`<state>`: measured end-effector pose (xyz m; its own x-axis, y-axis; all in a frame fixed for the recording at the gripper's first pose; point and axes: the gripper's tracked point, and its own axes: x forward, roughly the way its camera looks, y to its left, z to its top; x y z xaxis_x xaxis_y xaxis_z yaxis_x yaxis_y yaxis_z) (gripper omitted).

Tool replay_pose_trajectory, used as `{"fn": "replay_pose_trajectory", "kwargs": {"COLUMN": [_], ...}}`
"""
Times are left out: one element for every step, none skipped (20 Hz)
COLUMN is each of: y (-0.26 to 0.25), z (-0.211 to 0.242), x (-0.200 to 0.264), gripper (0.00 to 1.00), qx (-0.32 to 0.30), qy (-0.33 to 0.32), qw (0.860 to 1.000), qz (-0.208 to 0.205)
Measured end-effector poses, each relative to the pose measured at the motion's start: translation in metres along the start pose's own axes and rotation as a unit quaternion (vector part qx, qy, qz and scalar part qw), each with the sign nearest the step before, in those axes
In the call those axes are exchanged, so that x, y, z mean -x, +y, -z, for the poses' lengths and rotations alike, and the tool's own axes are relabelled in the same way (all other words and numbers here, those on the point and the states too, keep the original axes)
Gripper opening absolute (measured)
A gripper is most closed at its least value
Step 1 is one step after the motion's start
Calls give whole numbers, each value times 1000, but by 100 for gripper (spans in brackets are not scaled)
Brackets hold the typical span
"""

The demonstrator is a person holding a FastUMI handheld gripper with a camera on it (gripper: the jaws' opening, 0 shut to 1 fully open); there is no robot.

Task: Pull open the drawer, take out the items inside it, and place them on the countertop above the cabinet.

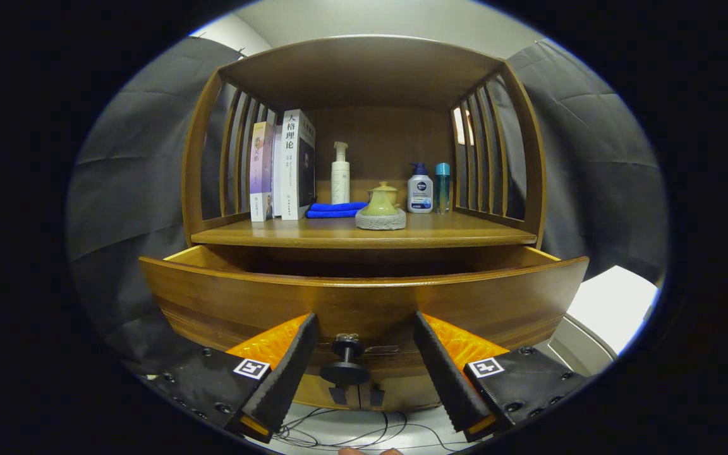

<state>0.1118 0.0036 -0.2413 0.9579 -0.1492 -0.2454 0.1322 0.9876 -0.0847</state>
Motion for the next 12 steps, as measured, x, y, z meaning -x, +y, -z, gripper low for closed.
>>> {"fn": "replay_pose_trajectory", "kwargs": {"y": [0, 1, 0, 0, 1, 1, 1, 2, 2, 2, 3, 3], "z": [-1, -3, -4, -5, -6, -7, -8, -9, -10, -11, -12, -13], "x": [-6, -11, -17, -22, -26, -31, -35, -39, -44, -49, -53, -58], "gripper": [98, 98, 98, 98, 98, 98, 98, 98, 98, 98, 98, 98], "qx": [0, -2, -2, -1, -1, -1, -1, -1, -1, -1, -1, -1], "qy": [0, -2, -2, -3, -3, -3, -3, -4, -4, -6, -5, -6], "qw": [1000, 1000, 1000, 1000, 1000, 1000, 1000, 1000, 1000, 1000, 1000, 1000], "qz": [0, 1, 1, 1, 2, 3, 4, 4, 5, 6, 7, 8]}}
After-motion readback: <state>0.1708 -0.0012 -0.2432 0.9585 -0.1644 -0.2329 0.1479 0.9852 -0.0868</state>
